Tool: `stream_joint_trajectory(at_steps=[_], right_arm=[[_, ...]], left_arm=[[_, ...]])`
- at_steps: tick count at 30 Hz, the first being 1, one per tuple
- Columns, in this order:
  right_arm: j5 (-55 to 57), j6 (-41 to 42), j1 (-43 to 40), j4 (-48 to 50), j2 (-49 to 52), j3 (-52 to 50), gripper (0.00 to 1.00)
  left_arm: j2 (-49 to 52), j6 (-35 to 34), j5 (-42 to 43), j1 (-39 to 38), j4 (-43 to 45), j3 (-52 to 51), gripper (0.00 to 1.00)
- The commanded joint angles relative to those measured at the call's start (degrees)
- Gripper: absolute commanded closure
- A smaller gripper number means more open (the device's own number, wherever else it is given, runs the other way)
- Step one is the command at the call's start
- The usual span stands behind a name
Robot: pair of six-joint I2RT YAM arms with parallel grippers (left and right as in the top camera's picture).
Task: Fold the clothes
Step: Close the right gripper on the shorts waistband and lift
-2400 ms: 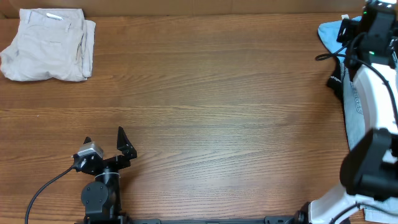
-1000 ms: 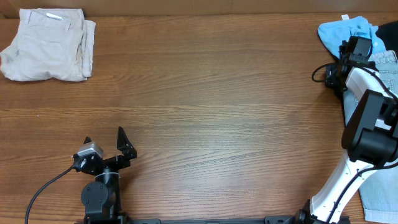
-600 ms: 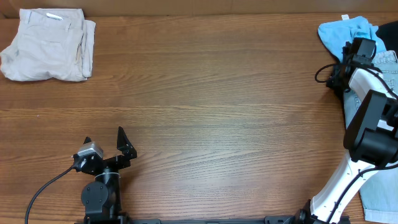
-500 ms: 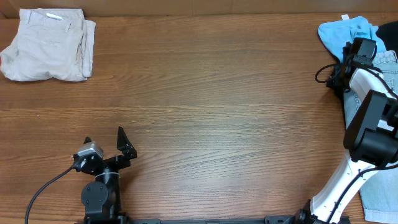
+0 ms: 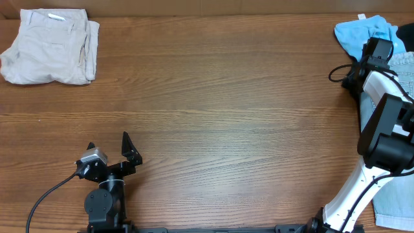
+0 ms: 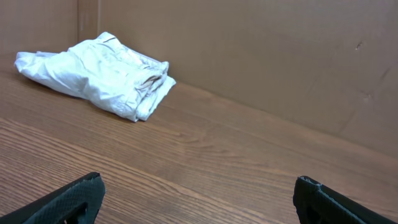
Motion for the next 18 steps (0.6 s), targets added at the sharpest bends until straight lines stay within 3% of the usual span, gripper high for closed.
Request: stream_joint_trajectory(at_steps=[1,12,18], right_arm=[[4.8,2.7,-0.5,0.8,-2.5,1.6,0.77],[8.2,8.4,-0.5,1.1,-6.9,1.6,0.81],[8.4,13.4,-0.5,1.1,-11.5,1.6,0.96]], left_arm=[[-0.5,1.3,0.1,-0.4,0.1,-0.3,0.0],[-0.5,1.3,0.1,-0.4,0.1,-0.3,0.0],[-0.5,1.3,0.1,-0.4,0.1,-0.3,0.0]])
